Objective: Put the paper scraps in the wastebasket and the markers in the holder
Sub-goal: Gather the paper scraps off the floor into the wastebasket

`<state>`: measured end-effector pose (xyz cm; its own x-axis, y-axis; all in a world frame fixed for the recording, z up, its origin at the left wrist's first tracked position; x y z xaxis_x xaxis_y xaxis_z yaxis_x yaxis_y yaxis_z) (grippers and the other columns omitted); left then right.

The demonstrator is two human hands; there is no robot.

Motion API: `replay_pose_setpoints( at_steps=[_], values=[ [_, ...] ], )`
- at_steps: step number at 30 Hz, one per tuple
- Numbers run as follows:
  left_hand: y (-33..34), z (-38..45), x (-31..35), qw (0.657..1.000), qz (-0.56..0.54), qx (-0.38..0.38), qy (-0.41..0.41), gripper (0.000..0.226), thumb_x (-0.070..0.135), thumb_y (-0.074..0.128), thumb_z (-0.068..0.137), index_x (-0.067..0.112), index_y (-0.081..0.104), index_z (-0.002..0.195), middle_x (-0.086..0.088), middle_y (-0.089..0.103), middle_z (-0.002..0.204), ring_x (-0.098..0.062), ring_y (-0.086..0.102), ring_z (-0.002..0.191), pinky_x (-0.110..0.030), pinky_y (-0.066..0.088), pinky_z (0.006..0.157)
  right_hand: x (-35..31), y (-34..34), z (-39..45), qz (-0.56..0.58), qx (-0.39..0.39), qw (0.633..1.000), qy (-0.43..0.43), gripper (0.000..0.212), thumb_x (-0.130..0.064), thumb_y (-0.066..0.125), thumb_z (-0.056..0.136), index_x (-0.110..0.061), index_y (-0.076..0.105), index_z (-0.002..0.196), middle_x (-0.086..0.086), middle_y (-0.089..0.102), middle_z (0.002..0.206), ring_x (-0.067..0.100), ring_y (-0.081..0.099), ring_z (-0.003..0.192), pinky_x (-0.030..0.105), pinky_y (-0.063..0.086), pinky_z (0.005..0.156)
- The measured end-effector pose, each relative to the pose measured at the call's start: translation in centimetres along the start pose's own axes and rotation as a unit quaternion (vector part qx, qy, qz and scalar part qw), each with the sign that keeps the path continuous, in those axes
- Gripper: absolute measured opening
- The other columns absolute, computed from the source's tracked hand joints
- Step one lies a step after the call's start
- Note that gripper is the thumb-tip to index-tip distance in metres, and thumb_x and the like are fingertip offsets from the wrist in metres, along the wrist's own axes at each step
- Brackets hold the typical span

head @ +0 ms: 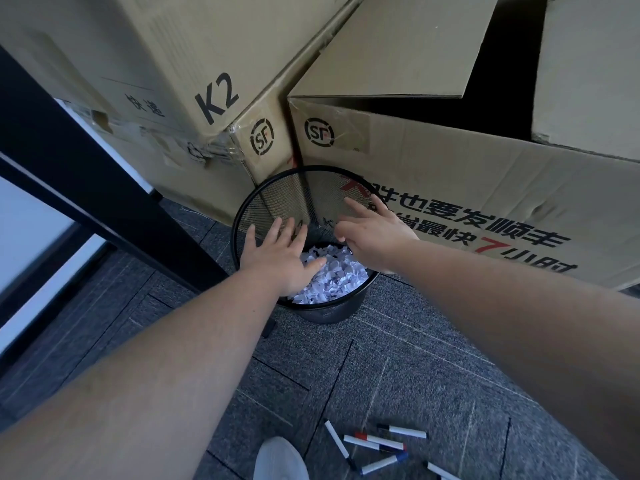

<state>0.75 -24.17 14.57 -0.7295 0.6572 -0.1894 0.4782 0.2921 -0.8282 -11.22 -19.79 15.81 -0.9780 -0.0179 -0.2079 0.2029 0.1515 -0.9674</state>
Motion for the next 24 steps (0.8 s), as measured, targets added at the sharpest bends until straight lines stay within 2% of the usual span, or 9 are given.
replay_pose_setpoints(
  at_steps=[2,4,8,15,24],
  values=[
    [-0.1,0.0,-0.4,1.000,0.002,0.001,-0.004,0.079,0.073,0.005,0.084,0.030,-0.015,0.146,0.005,-0.022,0.155,-0.016,-0.024,0.141,-0.052,-0.013,0.113,0.1,-0.2,-0.1,0.006,0.003,1.000,0.004,0.033,-0.027,0.020,0.101,-0.022,0.050,0.113,-0.006,0.037,0.147,0.016,-0.004,0.144,0.049,-0.010,0.114],
    [-0.2,-0.1,-0.7,1.000,0.001,0.001,-0.008,0.078,0.073,0.005,0.084,0.030,-0.014,0.146,0.005,-0.022,0.155,-0.016,-0.024,0.141,-0.053,-0.012,0.113,0.1,-0.2,-0.1,0.001,-0.003,1.000,0.009,0.041,-0.036,0.017,0.101,-0.022,0.049,0.124,-0.007,0.034,0.149,0.015,-0.004,0.144,0.049,-0.011,0.114],
    [-0.5,-0.3,-0.9,1.000,0.003,0.002,-0.008,0.078,0.073,0.004,0.084,0.030,-0.014,0.146,0.005,-0.021,0.155,-0.016,-0.024,0.141,-0.052,-0.012,0.113,0.2,-0.3,-0.2,-0.015,-0.012,1.000,0.019,0.049,-0.045,0.014,0.100,-0.029,0.031,0.143,-0.009,0.027,0.152,0.013,-0.006,0.144,0.049,-0.011,0.114],
    [-1.2,-2.0,-0.7,1.000,0.001,0.004,-0.008,0.077,0.072,0.005,0.085,0.029,-0.014,0.146,0.005,-0.021,0.155,-0.015,-0.023,0.141,-0.052,-0.012,0.113,0.2,-1.2,-1.3,-0.025,-0.015,0.999,0.031,0.050,-0.045,0.013,0.100,-0.031,0.021,0.147,-0.009,0.025,0.153,0.013,-0.007,0.144,0.050,-0.009,0.114],
    [-1.0,-8.3,1.5,0.999,-0.023,0.025,-0.007,0.075,0.070,0.007,0.086,0.029,-0.013,0.146,0.006,-0.018,0.156,-0.014,-0.019,0.142,-0.049,-0.009,0.114,-2.3,-1.8,-8.2,-0.021,-0.008,0.999,0.025,0.051,-0.047,0.011,0.099,-0.034,0.012,0.148,-0.007,0.017,0.155,0.014,-0.008,0.143,0.048,-0.010,0.114]
  ],
)
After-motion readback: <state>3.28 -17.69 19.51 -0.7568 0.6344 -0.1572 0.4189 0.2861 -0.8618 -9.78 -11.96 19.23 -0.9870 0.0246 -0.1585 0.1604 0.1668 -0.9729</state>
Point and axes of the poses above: each hand's wrist, its own z-axis towards the middle knuckle, its own y-axis out of the palm, x = y × z, the point moved 9 cm from there along z, towards the middle knuckle
